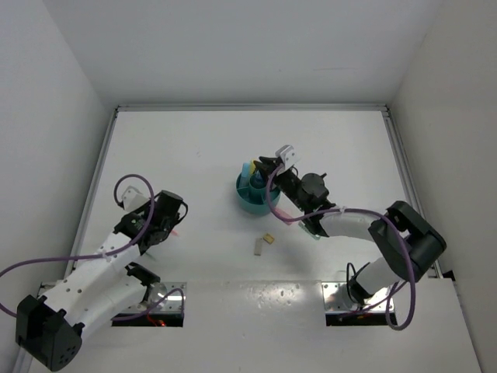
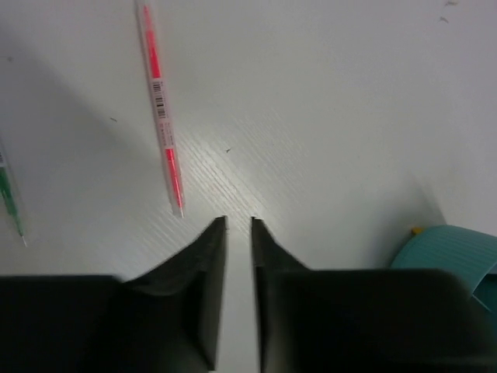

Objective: Sort the stationery into containers
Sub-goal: Place the pen in the storage box, then pick up the pen from the center of the board.

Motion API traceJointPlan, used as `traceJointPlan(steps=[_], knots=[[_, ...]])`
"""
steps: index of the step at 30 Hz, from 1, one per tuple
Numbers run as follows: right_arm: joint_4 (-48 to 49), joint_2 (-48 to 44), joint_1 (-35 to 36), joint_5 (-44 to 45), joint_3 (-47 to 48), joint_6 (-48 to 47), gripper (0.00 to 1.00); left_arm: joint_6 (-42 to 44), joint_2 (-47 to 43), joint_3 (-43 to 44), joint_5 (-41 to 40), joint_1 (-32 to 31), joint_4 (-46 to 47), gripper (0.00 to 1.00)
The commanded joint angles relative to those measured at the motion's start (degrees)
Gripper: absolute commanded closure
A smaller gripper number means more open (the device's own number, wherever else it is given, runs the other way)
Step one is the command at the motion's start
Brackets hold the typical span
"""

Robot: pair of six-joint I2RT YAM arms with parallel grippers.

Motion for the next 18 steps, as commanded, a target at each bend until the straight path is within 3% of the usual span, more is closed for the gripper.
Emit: traceJointPlan(steps=[1,2,3,4,5,6,7,9,10,13,14,18], knots=[[4.4,-5.3,-0.3,-1.8,0.3,-2.7,0.77,-5.9,0.1,-0.1,-1.5,0.5,-3.4,0.69],[2.2,-6.5,-0.3,-1.2,1.0,-4.7,0.79,-6.9,0.6,-0.1,-2.2,0.5,-4.2,0.56],[-1.3,-9.0,-0.3,-0.7,3.7,-5.3,0.79,-8.0,1.3,-0.1,-2.2,0.5,-5.2,0.36],[-14.6,-9.8,-0.3,0.0,6.4,-5.8,0.79,-8.7,3.3,-0.1,-2.2,0.5,-5.8,0.30],[-23.7,-9.8,-0.3,0.5,14.3,-6.4,0.77,-9.8,4.6,-0.1,-2.2,0.5,-6.7,0.26],[-32.7,-9.8,-1.0,-0.1,18.8,-7.6,0.56,-10.6,6.1,0.6,-2.8,0.5,-7.3,0.23],[-44.9,-8.1,-1.5,-1.2,22.5,-7.6,0.47,-11.3,7.7,0.6,-2.8,0.5,-7.3,0.20],[-48.5,-8.1,-2.1,-2.1,26.7,-8.2,0.42,-11.3,12.0,2.5,-3.4,1.1,-7.9,0.22],[-46.6,-9.1,-2.1,-3.7,26.7,-8.7,0.45,-11.3,13.0,3.1,-3.4,1.1,-7.9,0.24],[-48.8,-12.5,-2.1,-6.0,24.9,-10.7,0.91,-10.3,15.9,3.7,-4.2,2.4,-5.7,0.31],[-49.5,-13.2,-2.1,-6.0,24.9,-10.8,0.95,-9.5,16.6,4.4,-4.8,3.2,-5.1,0.33],[-47.8,-15.2,-2.7,-6.0,21.8,-12.2,0.95,-6.0,19.5,6.3,-4.0,7.1,-3.9,0.38]])
